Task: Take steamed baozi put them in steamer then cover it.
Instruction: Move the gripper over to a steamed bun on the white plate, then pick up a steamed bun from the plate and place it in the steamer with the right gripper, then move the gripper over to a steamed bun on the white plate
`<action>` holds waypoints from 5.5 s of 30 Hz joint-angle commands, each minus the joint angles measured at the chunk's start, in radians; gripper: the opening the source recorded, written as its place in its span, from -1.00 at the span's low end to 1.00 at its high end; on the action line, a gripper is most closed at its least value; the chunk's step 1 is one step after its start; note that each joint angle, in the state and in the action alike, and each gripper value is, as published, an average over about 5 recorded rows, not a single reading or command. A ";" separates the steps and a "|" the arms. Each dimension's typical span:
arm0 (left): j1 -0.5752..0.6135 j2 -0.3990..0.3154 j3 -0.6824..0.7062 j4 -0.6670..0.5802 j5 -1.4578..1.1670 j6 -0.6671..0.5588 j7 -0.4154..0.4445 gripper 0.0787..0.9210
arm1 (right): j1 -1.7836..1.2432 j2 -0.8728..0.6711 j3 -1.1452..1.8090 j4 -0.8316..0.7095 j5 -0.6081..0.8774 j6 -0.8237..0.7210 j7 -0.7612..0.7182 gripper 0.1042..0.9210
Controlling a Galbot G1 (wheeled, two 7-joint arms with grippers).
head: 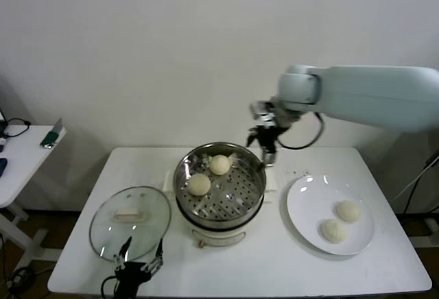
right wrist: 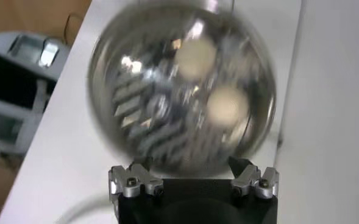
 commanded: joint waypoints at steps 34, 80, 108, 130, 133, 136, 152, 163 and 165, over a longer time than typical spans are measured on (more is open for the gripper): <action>0.007 0.001 -0.006 0.011 0.030 -0.004 0.000 0.77 | -0.825 -0.383 0.484 -0.074 -0.545 -0.055 0.097 0.76; 0.010 -0.005 -0.011 -0.010 0.040 0.013 -0.001 0.77 | -0.093 0.266 0.224 0.232 -0.593 0.482 0.029 0.30; 0.011 -0.007 -0.013 -0.006 0.038 0.000 -0.010 0.77 | -0.297 0.365 0.187 0.110 -0.723 0.460 0.104 0.39; 0.005 -0.007 -0.008 -0.005 0.037 0.002 -0.010 0.77 | 0.098 0.085 0.025 -0.099 -0.235 0.483 -0.185 0.76; 0.000 -0.008 -0.008 -0.008 0.032 0.004 -0.009 0.77 | 0.087 -0.029 -0.049 -0.150 -0.191 0.399 -0.173 0.76; -0.004 -0.007 -0.011 -0.013 0.027 0.006 -0.006 0.77 | 0.028 -0.148 -0.082 -0.190 -0.240 0.356 -0.161 0.76; 0.005 -0.018 -0.009 -0.015 0.023 0.002 -0.004 0.77 | -0.571 -0.429 0.345 -0.287 -0.558 0.231 -0.091 0.76; 0.012 -0.020 -0.006 -0.009 0.028 -0.001 -0.005 0.77 | -0.853 -0.401 0.629 -0.340 -0.644 0.183 -0.025 0.76; 0.012 -0.020 -0.004 -0.009 0.029 -0.001 -0.005 0.77 | -0.876 -0.382 0.661 -0.354 -0.647 0.175 -0.012 0.76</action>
